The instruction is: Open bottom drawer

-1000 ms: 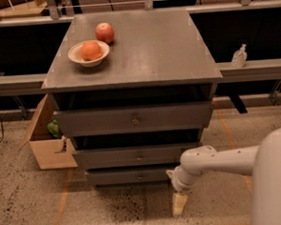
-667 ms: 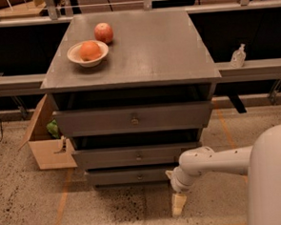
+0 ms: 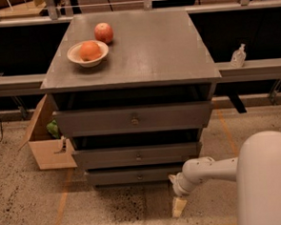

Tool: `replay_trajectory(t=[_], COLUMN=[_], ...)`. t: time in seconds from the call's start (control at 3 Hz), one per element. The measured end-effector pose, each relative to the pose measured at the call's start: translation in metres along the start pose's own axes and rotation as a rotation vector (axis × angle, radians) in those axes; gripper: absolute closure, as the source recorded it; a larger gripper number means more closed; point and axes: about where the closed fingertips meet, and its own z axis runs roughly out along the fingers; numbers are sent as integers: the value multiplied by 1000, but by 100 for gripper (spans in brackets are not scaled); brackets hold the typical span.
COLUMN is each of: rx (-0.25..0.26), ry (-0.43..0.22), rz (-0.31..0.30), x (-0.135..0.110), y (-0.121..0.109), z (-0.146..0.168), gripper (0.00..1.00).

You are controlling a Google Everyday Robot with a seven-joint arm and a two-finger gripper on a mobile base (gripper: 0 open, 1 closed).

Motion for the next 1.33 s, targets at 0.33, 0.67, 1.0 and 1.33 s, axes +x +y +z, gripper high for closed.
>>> replay_trajectory(t=[0.33,0.67,1.0,1.33], rx=[46,107,126,155], ry=[7,23,8,-15], rz=[-20,-30,-19,-25], x=[9,17,22,19], y=[-12,-30,-45,-69], z=[27,46,56,61], gripper=[0,0,0,0])
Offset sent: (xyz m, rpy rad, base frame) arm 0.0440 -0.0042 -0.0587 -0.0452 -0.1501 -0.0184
